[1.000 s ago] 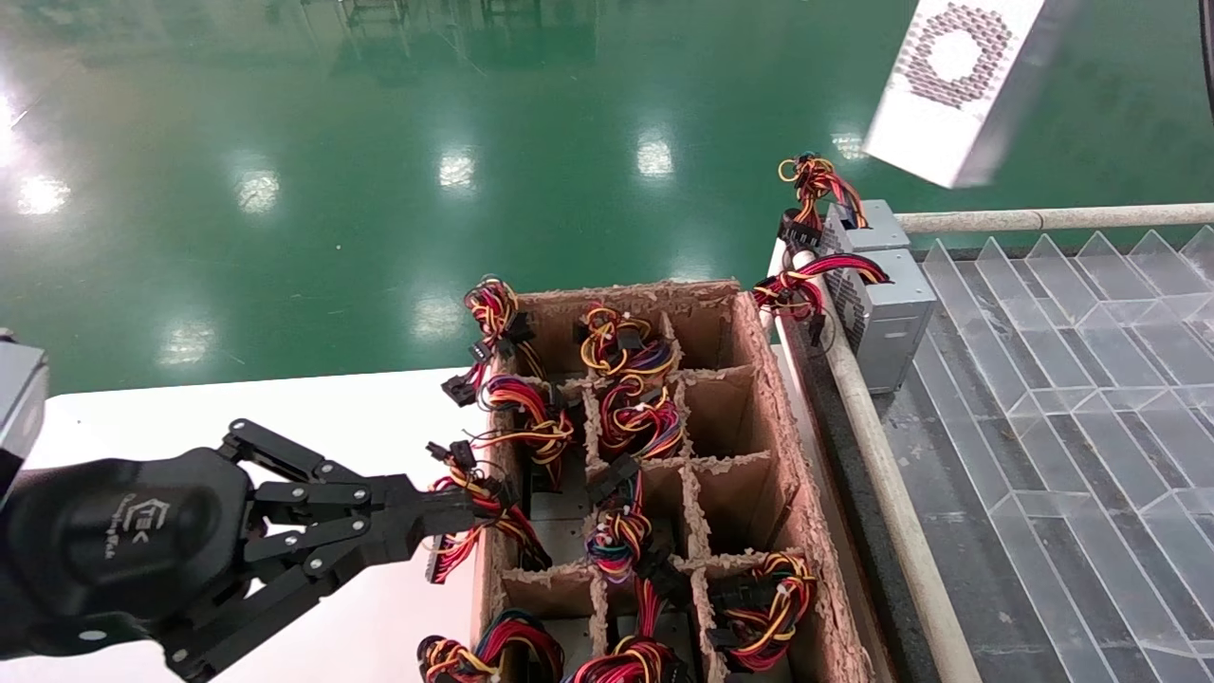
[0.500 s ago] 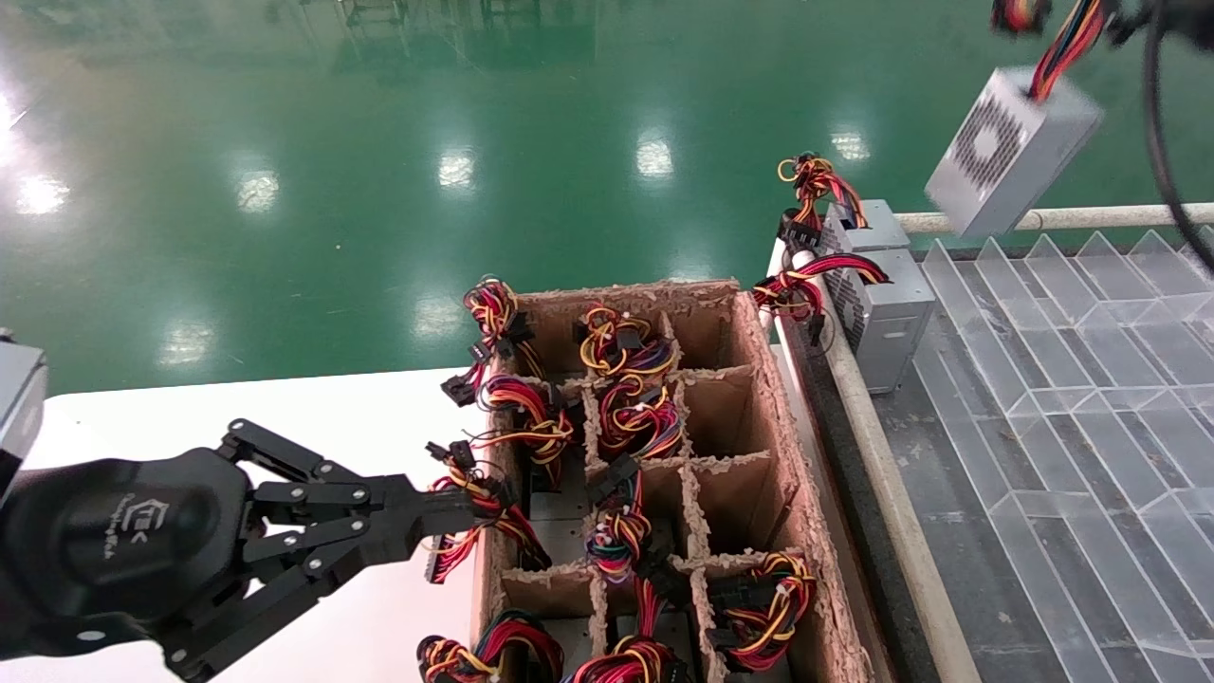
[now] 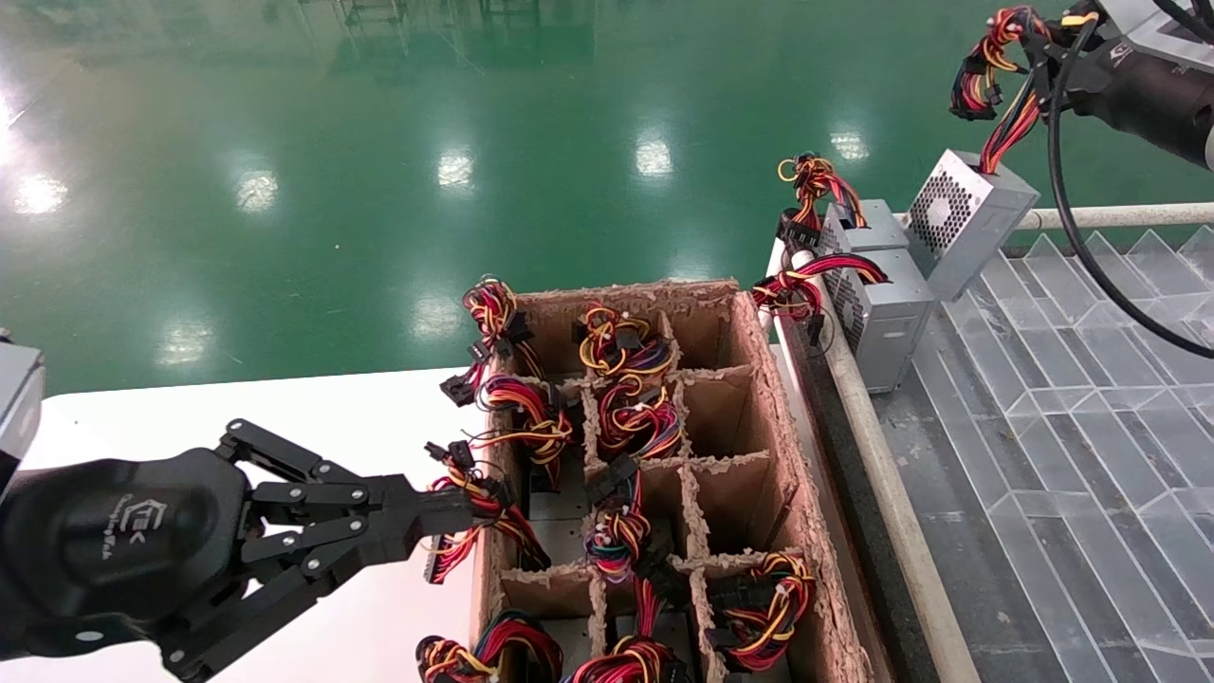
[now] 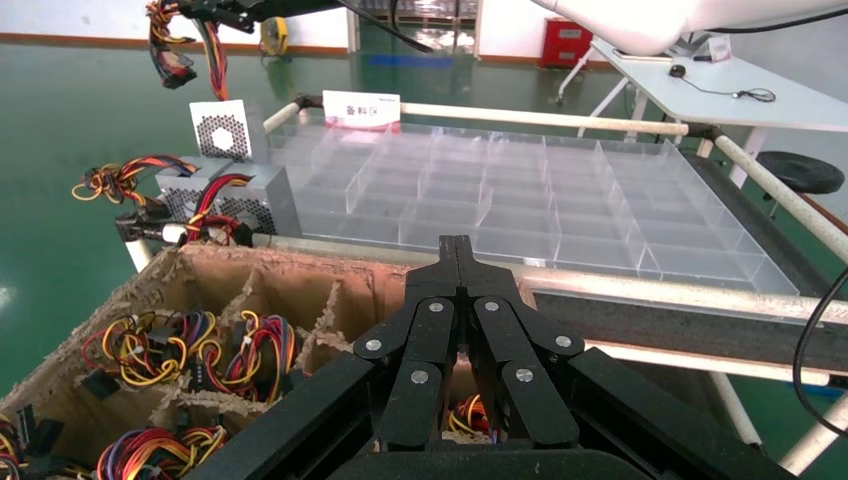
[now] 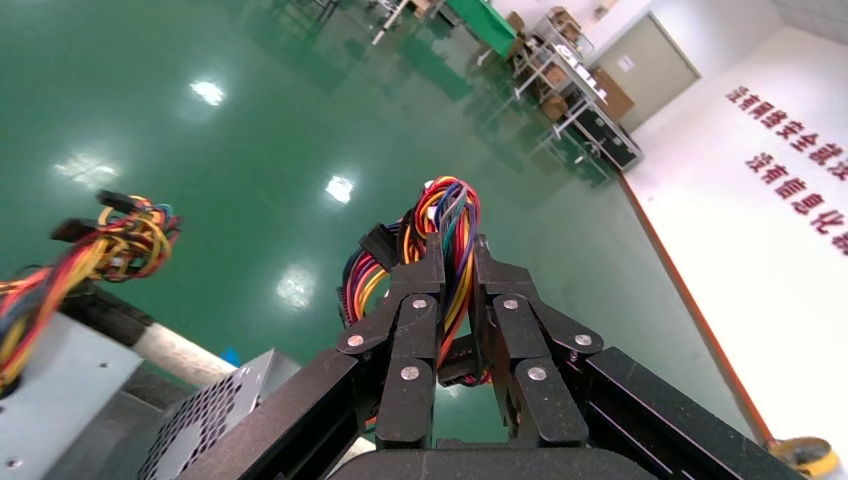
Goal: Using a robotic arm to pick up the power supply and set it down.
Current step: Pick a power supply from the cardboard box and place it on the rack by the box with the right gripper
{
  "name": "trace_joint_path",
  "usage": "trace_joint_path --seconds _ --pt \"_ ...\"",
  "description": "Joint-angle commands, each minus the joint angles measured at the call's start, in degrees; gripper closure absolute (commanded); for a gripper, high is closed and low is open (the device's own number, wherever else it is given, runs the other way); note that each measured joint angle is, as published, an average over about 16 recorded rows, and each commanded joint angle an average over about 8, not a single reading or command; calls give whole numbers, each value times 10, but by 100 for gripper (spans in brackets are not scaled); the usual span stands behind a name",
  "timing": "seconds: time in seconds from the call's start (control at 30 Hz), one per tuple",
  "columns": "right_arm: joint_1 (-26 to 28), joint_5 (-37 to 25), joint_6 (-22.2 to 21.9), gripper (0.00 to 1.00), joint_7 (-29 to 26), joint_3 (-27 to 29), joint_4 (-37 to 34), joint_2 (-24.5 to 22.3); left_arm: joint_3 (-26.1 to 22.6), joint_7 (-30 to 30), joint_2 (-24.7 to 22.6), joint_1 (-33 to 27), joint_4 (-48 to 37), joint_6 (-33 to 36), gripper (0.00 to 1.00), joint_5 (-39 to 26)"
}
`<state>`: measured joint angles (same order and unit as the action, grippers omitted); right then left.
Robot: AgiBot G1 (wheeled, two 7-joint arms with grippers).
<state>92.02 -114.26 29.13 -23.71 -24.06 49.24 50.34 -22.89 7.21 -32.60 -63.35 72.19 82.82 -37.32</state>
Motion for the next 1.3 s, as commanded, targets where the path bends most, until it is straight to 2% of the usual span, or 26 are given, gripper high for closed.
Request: trace_joint_path --seconds 0.03,0.87,1.3 --pt "3 2 -5 100 6 0 -12 3 0 0 0 0 0 0 100 0" --pt "6 59 -14 100 67 -4 -53 55 0 0 0 0 0 0 100 0" --pt "20 53 -57 100 92 -5 -118 84 0 0 0 0 0 0 100 0"
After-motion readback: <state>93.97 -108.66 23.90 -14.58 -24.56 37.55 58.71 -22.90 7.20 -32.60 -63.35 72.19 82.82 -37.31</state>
